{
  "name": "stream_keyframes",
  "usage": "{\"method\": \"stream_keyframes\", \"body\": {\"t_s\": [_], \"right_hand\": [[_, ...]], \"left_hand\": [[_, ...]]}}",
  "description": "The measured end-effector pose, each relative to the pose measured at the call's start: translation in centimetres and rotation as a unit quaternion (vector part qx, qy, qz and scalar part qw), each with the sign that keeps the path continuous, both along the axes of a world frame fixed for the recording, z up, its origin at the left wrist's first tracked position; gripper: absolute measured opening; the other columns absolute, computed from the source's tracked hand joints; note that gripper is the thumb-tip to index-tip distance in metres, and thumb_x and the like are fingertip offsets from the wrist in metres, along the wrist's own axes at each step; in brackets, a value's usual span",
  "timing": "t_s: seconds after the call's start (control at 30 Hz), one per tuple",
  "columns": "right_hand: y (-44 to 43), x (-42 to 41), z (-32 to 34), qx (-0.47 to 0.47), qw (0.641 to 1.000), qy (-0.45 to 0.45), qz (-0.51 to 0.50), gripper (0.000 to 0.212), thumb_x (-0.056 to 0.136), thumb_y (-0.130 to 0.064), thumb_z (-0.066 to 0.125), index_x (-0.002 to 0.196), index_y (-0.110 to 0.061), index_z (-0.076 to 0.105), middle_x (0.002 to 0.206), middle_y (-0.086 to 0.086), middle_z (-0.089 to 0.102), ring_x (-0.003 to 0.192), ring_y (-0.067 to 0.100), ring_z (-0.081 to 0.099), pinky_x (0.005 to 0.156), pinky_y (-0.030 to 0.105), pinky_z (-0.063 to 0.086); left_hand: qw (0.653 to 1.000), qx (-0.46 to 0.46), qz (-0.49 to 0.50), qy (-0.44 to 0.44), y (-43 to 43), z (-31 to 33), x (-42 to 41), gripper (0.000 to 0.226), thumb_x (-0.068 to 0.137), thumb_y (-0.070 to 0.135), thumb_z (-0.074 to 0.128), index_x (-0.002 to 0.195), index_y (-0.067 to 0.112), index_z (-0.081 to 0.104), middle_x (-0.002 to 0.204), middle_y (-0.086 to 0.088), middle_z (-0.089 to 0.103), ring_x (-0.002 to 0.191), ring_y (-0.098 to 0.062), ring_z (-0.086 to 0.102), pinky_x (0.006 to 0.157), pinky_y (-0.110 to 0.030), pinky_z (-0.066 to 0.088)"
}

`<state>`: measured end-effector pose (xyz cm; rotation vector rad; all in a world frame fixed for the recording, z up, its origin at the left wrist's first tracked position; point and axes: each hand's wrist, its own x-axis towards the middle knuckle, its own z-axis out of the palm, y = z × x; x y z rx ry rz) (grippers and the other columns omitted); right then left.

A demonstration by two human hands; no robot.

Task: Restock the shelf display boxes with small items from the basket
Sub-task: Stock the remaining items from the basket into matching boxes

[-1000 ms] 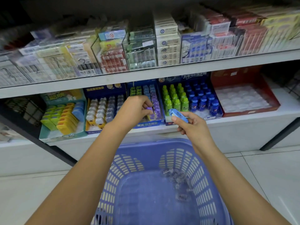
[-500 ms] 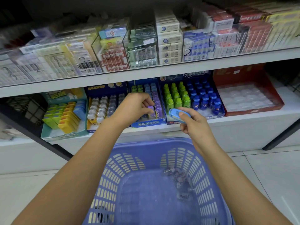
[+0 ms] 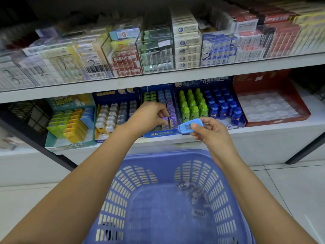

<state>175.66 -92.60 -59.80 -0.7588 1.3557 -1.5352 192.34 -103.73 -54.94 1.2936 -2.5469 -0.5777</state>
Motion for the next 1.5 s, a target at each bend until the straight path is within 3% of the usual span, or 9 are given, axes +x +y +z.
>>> {"method": "stream_keyframes", "body": {"t_s": [0.27, 0.47, 0.67, 0.93, 1.07, 1.17, 1.23, 1.37, 1.5], "right_hand": [[0.3, -0.2, 0.4, -0.006, 1.000, -0.015, 0.021, 0.020, 0.084, -0.008, 0.066, 0.103, -0.008, 0.060, 0.080, 0.007, 0.067, 0.064, 0.012, 0.062, 0.056, 0.017, 0.049], [0.4, 0.1, 0.5, -0.001, 0.999, -0.017, 0.035, 0.026, 0.083, -0.008, 0.067, 0.108, -0.004, 0.060, 0.082, 0.009, 0.067, 0.064, 0.013, 0.061, 0.059, 0.019, 0.049], [0.4, 0.3, 0.7, -0.006, 0.999, -0.013, 0.050, 0.015, 0.084, -0.009, 0.067, 0.097, -0.015, 0.063, 0.076, 0.006, 0.067, 0.063, 0.013, 0.061, 0.061, 0.020, 0.051], [1.0, 0.2, 1.4, -0.026, 0.990, 0.043, 0.132, 0.024, 0.081, 0.000, 0.067, 0.096, -0.019, 0.066, 0.100, 0.005, 0.068, 0.094, 0.028, 0.067, 0.092, 0.035, 0.051], [1.3, 0.7, 2.4, -0.057, 0.978, 0.109, 0.166, 0.036, 0.077, 0.010, 0.064, 0.086, -0.024, 0.068, 0.101, -0.001, 0.068, 0.089, 0.014, 0.065, 0.083, 0.025, 0.050], [1.2, 2.0, 3.0, -0.080, 0.972, 0.123, 0.182, 0.042, 0.076, 0.018, 0.058, 0.080, -0.023, 0.066, 0.092, -0.008, 0.070, 0.085, 0.010, 0.063, 0.075, 0.020, 0.049], [0.9, 3.5, 3.5, -0.090, 0.970, 0.132, 0.183, 0.042, 0.077, 0.018, 0.054, 0.084, -0.022, 0.067, 0.092, -0.007, 0.070, 0.087, 0.011, 0.064, 0.076, 0.022, 0.049], [-0.2, 7.8, 4.2, -0.093, 0.984, 0.036, 0.145, 0.023, 0.087, 0.001, 0.058, 0.105, -0.012, 0.064, 0.097, 0.005, 0.067, 0.087, 0.014, 0.068, 0.080, 0.029, 0.057], [-2.4, 12.2, 5.3, -0.122, 0.962, 0.195, 0.145, 0.017, 0.083, -0.009, 0.068, 0.094, -0.021, 0.066, 0.086, 0.001, 0.069, 0.077, 0.010, 0.067, 0.072, 0.025, 0.057]], "left_hand": [[1.000, -0.027, 0.002, 0.005, -0.5, -0.3, 0.1, 0.019, 0.078, 0.015, 0.075, 0.095, 0.011, 0.066, 0.085, 0.002, 0.060, 0.077, -0.011, 0.057, 0.069, -0.019, 0.045], [0.999, -0.022, 0.010, 0.040, -0.1, -1.4, 0.6, 0.016, 0.079, 0.013, 0.075, 0.092, 0.010, 0.066, 0.079, 0.007, 0.057, 0.072, -0.008, 0.058, 0.062, -0.006, 0.043], [0.998, -0.046, -0.015, -0.034, -0.6, -0.9, 0.0, 0.018, 0.079, 0.017, 0.075, 0.093, 0.012, 0.065, 0.092, 0.000, 0.063, 0.083, -0.014, 0.059, 0.076, -0.031, 0.052], [0.997, -0.058, -0.013, -0.049, -0.6, -0.9, 0.2, 0.022, 0.078, 0.024, 0.075, 0.098, 0.017, 0.067, 0.105, 0.000, 0.059, 0.093, -0.016, 0.058, 0.079, -0.032, 0.049], [0.989, -0.044, 0.065, 0.127, 2.0, -0.9, 1.2, 0.020, 0.087, 0.033, 0.064, 0.102, 0.020, 0.067, 0.098, 0.010, 0.057, 0.078, -0.002, 0.057, 0.072, -0.018, 0.046], [0.912, 0.277, 0.094, 0.288, 4.5, -0.5, 2.6, 0.039, 0.089, 0.047, 0.053, 0.096, 0.013, 0.070, 0.087, -0.002, 0.073, 0.069, -0.009, 0.068, 0.065, -0.021, 0.054], [0.851, 0.398, 0.056, 0.338, 5.7, -0.8, 4.1, 0.029, 0.089, 0.037, 0.056, 0.095, 0.013, 0.070, 0.083, -0.004, 0.074, 0.066, -0.010, 0.068, 0.062, -0.018, 0.054], [0.792, 0.351, 0.093, 0.491, 6.6, -1.6, 7.5, 0.010, 0.089, 0.013, 0.059, 0.095, 0.009, 0.066, 0.069, 0.002, 0.068, 0.060, -0.004, 0.061, 0.060, -0.014, 0.051], [0.771, 0.292, 0.134, 0.549, 6.5, -1.9, 11.0, 0.008, 0.089, 0.011, 0.058, 0.094, 0.009, 0.064, 0.073, 0.001, 0.071, 0.064, -0.005, 0.064, 0.064, -0.017, 0.053]]}}
